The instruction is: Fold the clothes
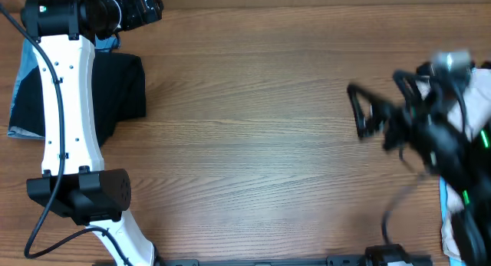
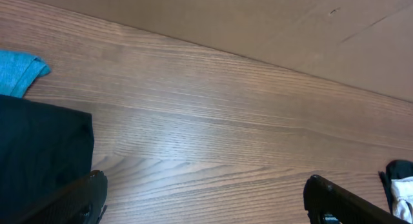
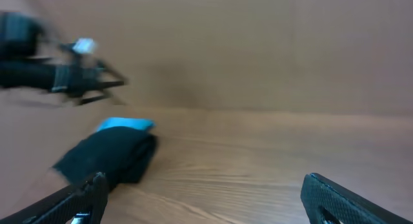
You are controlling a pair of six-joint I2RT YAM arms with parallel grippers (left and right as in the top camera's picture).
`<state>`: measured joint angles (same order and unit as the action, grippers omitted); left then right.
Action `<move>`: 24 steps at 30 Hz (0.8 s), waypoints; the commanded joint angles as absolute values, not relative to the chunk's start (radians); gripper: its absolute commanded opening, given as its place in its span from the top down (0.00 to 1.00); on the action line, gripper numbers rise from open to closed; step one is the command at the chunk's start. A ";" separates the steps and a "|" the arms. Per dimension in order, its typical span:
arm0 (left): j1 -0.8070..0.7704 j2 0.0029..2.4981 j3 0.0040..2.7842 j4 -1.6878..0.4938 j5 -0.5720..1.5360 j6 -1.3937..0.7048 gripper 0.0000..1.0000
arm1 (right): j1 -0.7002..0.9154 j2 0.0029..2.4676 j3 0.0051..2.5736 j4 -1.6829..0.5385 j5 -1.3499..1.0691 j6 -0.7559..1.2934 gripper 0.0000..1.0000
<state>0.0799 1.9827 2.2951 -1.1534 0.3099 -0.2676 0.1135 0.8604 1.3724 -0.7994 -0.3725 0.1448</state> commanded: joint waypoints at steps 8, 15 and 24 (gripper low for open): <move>0.079 1.975 2.291 -1.152 0.303 -0.277 0.00 | 0.226 0.290 1.132 -0.867 -0.224 0.123 0.00; 0.079 1.975 2.291 -1.152 0.303 -0.277 0.00 | 0.227 0.092 0.598 -0.449 -0.225 0.127 0.00; 0.079 1.975 2.291 -1.152 0.303 -0.277 0.00 | 0.227 0.003 0.081 0.260 -0.191 0.134 0.00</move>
<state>0.0799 1.9827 2.2951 -1.1549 0.3058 -0.2676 0.2234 0.0181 0.1562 0.1715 -0.2188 0.1299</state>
